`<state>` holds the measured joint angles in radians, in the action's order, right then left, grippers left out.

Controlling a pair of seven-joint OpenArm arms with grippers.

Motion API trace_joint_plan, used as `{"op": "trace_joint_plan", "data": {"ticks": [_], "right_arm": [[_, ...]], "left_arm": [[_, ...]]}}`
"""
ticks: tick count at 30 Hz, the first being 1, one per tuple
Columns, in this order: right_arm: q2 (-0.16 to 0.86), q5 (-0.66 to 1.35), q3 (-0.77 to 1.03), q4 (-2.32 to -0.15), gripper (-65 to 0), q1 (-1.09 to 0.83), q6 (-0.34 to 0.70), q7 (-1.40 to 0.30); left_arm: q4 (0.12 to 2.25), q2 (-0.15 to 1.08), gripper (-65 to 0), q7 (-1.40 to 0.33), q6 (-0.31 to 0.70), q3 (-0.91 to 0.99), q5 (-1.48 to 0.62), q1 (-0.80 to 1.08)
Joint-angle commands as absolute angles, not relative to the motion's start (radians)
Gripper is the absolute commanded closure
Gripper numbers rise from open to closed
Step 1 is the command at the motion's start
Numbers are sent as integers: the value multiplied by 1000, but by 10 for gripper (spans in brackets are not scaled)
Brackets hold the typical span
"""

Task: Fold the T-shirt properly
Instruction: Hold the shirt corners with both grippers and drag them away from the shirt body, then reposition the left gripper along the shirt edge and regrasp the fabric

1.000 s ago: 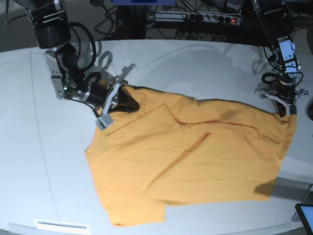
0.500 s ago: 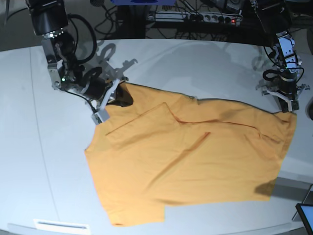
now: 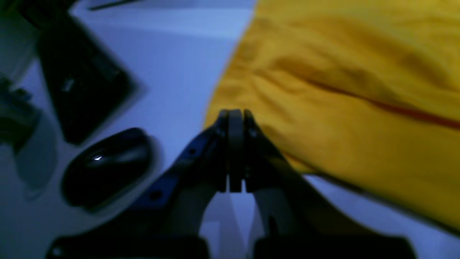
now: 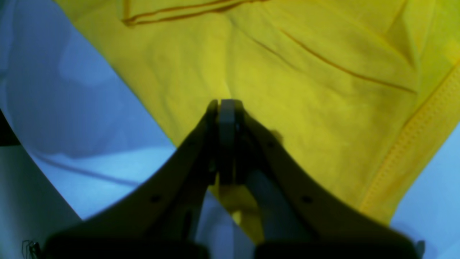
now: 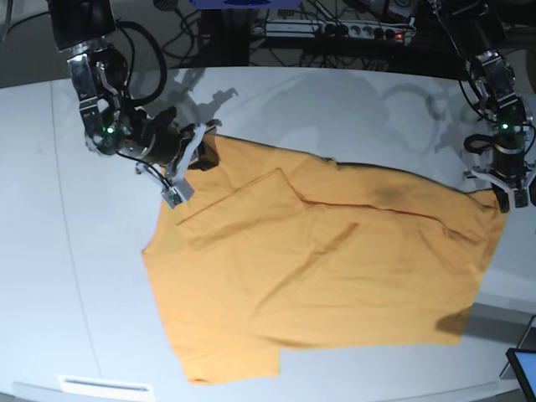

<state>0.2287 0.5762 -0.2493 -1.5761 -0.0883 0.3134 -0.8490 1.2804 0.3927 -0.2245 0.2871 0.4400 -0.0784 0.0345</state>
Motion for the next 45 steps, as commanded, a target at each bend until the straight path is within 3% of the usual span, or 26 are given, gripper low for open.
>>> {"op": "trace_joint_plan", "data": {"ticks": [1, 14, 27, 32, 36, 45], "right_arm": [[243, 513, -252, -1572, -1, -101, 291, -944], [243, 513, -252, -1589, -1, -108, 291, -941], [243, 516, -257, -1618, -1, -113, 291, -943], [245, 515, -254, -1618, -1, -130, 291, -943], [249, 515, -252, -1618, -1, -134, 291, -943], [248, 513, -252, -1618, -1, -142, 291, -943]], "left_arm": [[1285, 412, 0, -200, 289, 443, -84, -1], [1064, 460, 0, -205, 292, 401, -71, -128], [1049, 503, 0, -202, 292, 325, -82, -137], [917, 507, 0, -122, 292, 321, -71, -202], [779, 535, 0, -79, 291, 211, -71, -254], [730, 532, 0, -22, 291, 148, -82, -242]]}}
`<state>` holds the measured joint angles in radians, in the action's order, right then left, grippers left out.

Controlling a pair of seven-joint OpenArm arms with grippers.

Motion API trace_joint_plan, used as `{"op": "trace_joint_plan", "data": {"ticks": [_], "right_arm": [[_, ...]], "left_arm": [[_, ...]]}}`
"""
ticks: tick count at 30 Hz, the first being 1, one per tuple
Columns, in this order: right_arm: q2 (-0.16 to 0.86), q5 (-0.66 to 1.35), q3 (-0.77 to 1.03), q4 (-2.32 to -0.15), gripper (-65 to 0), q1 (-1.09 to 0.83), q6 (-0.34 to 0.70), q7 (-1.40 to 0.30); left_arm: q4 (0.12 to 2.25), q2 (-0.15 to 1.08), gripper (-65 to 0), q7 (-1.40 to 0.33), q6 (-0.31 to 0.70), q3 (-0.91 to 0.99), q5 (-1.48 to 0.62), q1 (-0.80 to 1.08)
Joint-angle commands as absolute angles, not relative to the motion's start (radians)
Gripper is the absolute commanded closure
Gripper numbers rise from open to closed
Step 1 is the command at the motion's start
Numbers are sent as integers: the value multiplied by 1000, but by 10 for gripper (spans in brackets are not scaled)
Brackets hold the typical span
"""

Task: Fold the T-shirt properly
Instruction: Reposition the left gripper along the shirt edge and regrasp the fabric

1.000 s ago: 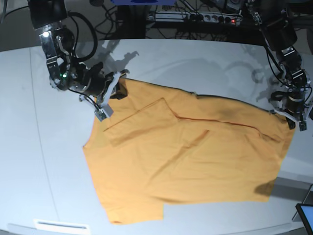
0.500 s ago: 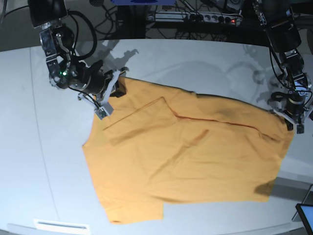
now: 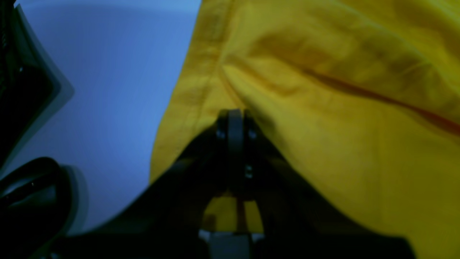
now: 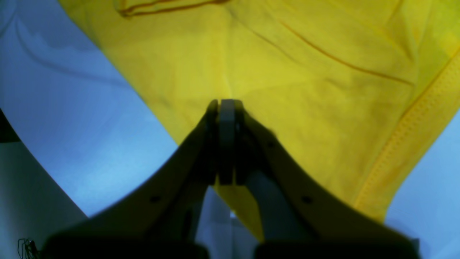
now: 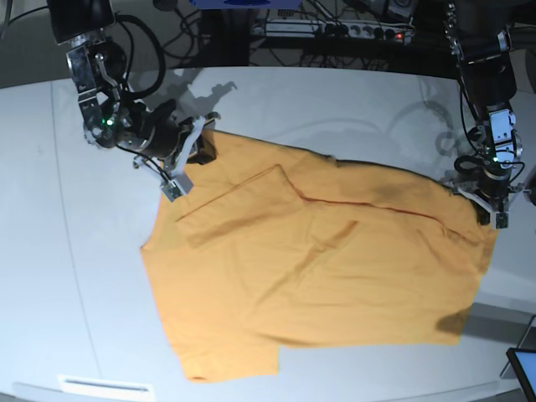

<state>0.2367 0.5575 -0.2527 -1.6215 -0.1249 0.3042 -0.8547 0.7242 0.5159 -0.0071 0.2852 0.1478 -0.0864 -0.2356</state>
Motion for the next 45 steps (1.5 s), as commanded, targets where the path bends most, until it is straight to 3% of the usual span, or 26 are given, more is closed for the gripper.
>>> {"op": "trace_joint_plan", "data": {"ticks": [1, 12, 32, 38, 45], "right_arm": [[249, 513, -252, -1618, -1, -143, 291, -943], [251, 512, -252, -1618, -1, -177, 291, -937], [251, 509, -252, -1616, -1, -177, 291, -935], [251, 509, -252, -1616, -1, -177, 291, -935], [251, 509, -252, -1616, -1, -179, 291, -935]], "left_arm": [[728, 532, 0, -22, 291, 147, -82, -239], [774, 541, 0, -21, 289, 237, -84, -101], [1156, 495, 0, -25, 289, 447, -84, 174], [1259, 512, 0, -140, 289, 484, -84, 108], [1164, 513, 0, -145, 292, 444, -73, -27]]}}
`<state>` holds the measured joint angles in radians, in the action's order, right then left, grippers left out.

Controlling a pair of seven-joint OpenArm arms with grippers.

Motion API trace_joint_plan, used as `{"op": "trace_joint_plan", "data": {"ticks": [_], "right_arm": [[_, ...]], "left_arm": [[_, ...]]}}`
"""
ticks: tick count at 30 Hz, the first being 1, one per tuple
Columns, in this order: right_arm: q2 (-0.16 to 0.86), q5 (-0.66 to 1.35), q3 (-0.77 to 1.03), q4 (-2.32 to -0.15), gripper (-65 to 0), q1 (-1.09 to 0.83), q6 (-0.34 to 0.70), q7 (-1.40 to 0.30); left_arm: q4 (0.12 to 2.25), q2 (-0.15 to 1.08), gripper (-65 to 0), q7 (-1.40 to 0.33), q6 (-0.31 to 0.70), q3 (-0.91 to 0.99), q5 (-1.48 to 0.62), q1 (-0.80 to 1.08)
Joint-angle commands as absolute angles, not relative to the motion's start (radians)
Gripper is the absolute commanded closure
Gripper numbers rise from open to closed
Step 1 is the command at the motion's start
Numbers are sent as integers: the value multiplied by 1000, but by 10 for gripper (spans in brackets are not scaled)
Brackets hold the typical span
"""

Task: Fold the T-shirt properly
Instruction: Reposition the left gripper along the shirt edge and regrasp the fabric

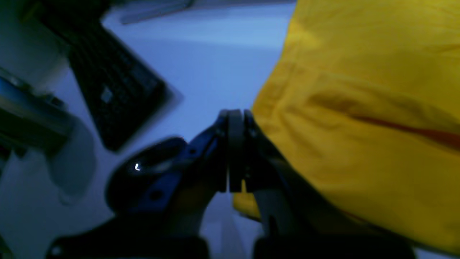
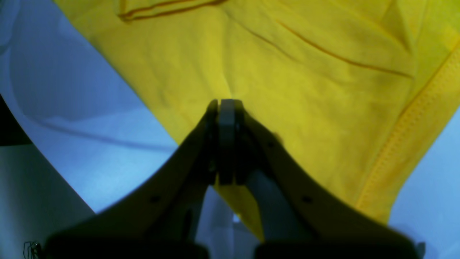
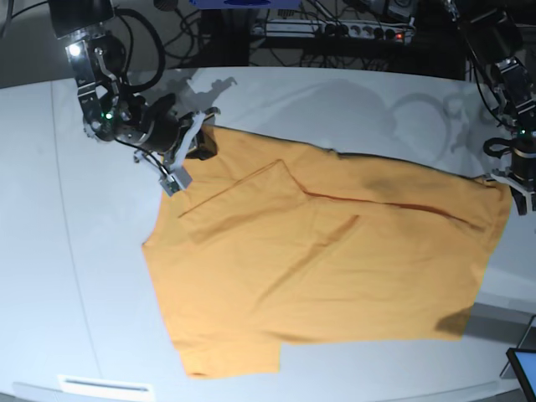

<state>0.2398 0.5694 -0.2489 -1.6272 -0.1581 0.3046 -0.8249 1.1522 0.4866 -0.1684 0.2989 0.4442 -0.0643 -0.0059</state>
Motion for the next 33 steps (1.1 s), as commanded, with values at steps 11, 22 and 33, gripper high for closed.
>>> {"op": "trace_joint_plan", "data": {"ticks": [11, 22, 33], "right_arm": [[251, 509, -252, -1616, -1, -179, 291, -935], [251, 509, -254, -1616, -1, -177, 291, -937], [251, 509, -252, -1616, -1, -179, 291, -937]], "left_arm": [[926, 539, 0, -64, 294, 331, -84, -186], [746, 501, 0, -62, 371, 234, -162, -309], [687, 504, 0, -73, 367, 176, -168, -268]]}}
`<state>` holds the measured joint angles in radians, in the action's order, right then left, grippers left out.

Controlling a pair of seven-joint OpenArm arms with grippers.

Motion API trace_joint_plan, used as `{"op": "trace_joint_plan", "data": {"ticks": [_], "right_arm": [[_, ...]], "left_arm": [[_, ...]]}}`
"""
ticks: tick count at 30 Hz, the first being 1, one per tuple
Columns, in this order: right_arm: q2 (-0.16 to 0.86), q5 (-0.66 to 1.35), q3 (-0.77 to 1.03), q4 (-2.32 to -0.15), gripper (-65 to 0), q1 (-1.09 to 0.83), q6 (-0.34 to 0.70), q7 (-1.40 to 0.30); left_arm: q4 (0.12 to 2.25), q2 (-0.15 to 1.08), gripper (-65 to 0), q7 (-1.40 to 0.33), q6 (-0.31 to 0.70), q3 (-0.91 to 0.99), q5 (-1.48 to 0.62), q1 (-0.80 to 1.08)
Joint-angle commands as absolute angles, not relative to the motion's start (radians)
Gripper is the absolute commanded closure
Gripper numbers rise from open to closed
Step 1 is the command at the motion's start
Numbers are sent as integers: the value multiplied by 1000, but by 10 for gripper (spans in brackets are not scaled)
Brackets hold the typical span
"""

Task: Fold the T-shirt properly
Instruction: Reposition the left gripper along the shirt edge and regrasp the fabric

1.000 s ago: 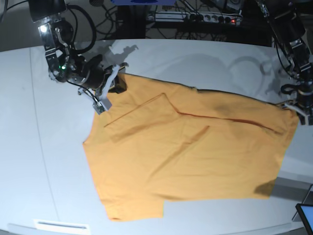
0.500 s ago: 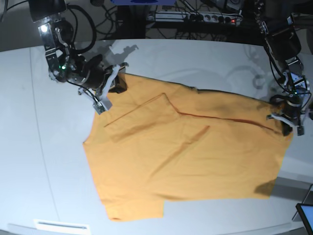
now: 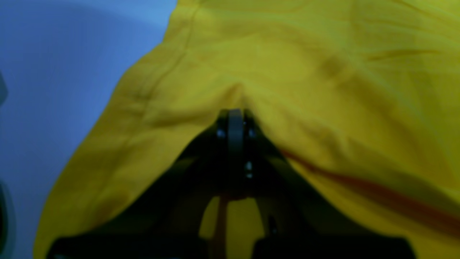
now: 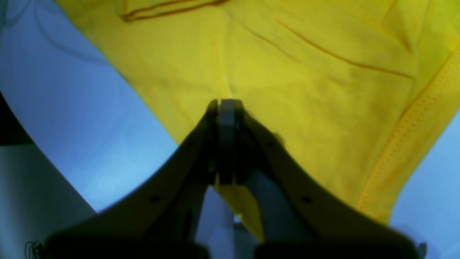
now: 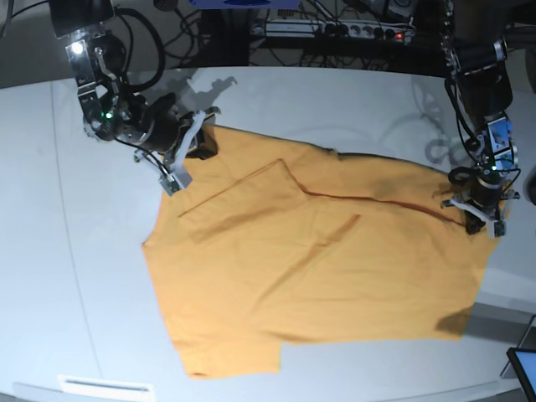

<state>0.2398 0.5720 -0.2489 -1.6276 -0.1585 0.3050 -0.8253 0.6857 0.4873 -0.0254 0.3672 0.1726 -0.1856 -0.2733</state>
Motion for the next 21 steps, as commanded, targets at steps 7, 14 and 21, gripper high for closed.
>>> {"op": "trace_joint_plan", "data": {"ticks": [7, 14, 21], "right_arm": [[251, 509, -252, -1616, -1, -179, 291, -937], [251, 509, -252, -1618, -1, -179, 291, -937], [251, 509, -252, -1618, -1, -180, 291, -937]], "left_arm": [[707, 524, 0, -65, 367, 179, -171, -154], [780, 527, 0, -84, 367, 291, -229, -70], [785, 521, 0, -122, 371, 297, -239, -44]]}}
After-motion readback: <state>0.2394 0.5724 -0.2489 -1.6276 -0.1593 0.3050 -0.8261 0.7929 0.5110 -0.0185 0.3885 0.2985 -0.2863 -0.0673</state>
